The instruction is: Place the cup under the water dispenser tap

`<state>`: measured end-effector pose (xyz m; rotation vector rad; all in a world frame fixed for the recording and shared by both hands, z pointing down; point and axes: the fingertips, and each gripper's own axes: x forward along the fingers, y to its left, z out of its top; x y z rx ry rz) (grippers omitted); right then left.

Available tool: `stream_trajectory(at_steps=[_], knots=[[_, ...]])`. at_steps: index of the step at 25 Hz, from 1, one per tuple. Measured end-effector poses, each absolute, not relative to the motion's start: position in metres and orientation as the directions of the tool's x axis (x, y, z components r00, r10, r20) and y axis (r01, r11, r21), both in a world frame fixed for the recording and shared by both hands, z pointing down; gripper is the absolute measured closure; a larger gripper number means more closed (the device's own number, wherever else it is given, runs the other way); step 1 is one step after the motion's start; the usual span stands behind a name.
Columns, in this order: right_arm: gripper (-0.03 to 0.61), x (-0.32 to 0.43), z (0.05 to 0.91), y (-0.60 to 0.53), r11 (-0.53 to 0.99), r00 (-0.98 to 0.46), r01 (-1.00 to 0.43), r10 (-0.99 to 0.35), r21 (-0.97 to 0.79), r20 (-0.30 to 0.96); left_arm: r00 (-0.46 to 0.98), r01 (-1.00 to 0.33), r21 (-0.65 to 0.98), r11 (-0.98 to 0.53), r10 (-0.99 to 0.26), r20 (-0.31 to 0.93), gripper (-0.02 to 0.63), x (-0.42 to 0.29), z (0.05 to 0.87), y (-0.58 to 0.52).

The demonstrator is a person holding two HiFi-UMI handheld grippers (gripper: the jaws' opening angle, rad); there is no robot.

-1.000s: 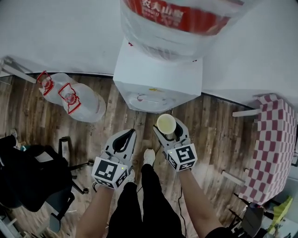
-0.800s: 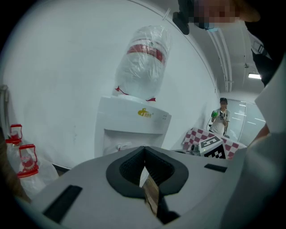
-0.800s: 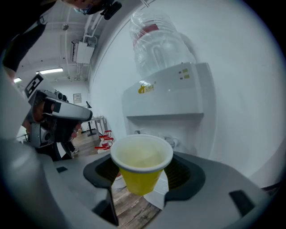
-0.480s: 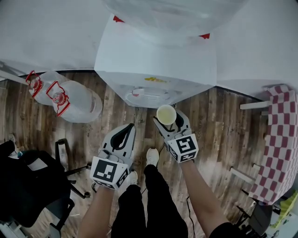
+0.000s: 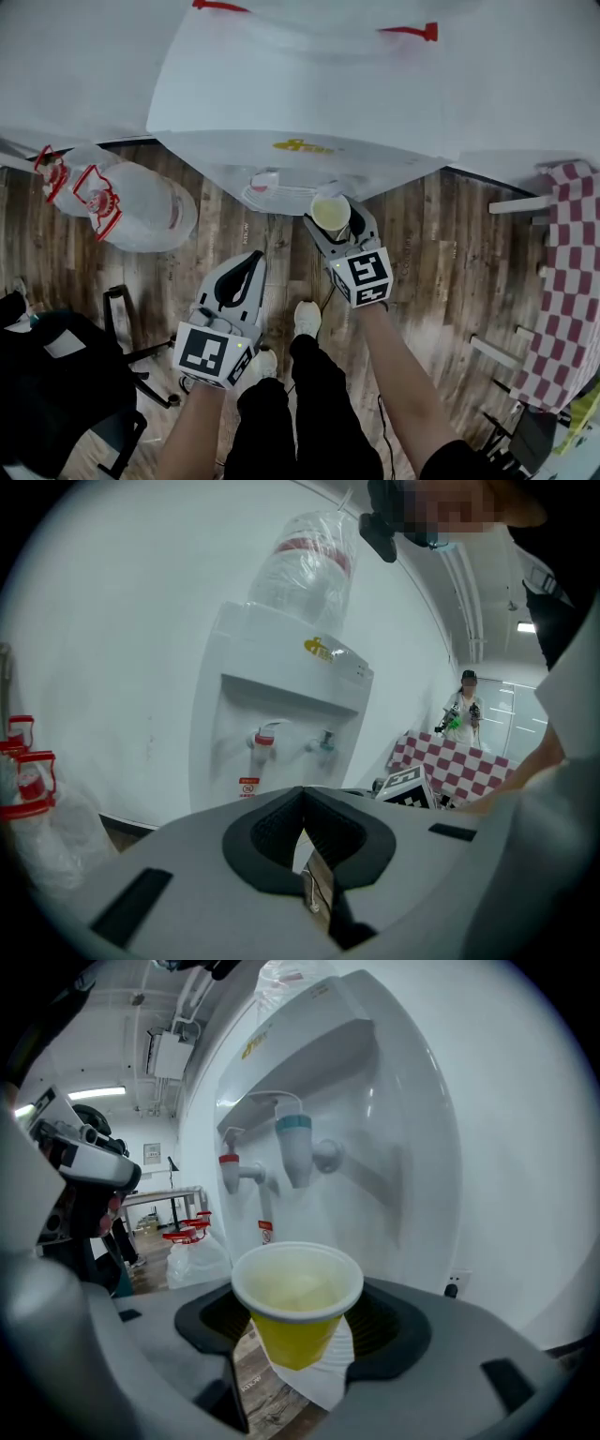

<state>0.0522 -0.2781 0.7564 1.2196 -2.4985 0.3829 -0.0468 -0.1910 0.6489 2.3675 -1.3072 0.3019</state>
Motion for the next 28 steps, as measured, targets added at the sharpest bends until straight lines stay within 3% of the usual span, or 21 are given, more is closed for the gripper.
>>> stream_trajectory(at_steps=[13, 28], knots=[[0.276, 0.046, 0.784, -0.299, 0.578, -0.525, -0.816, -0.751, 0.013, 0.401, 0.520, -0.854, 0.242, -0.460, -0.766, 0.377, 0.604, -0.054, 0.673, -0.194], [0.276, 0.046, 0.803, -0.304, 0.534, -0.489, -0.845, -0.778, 0.005, 0.395, 0.517, -0.856, 0.244, -0.457, -0.770, 0.373, 0.604, -0.056, 0.687, -0.188]])
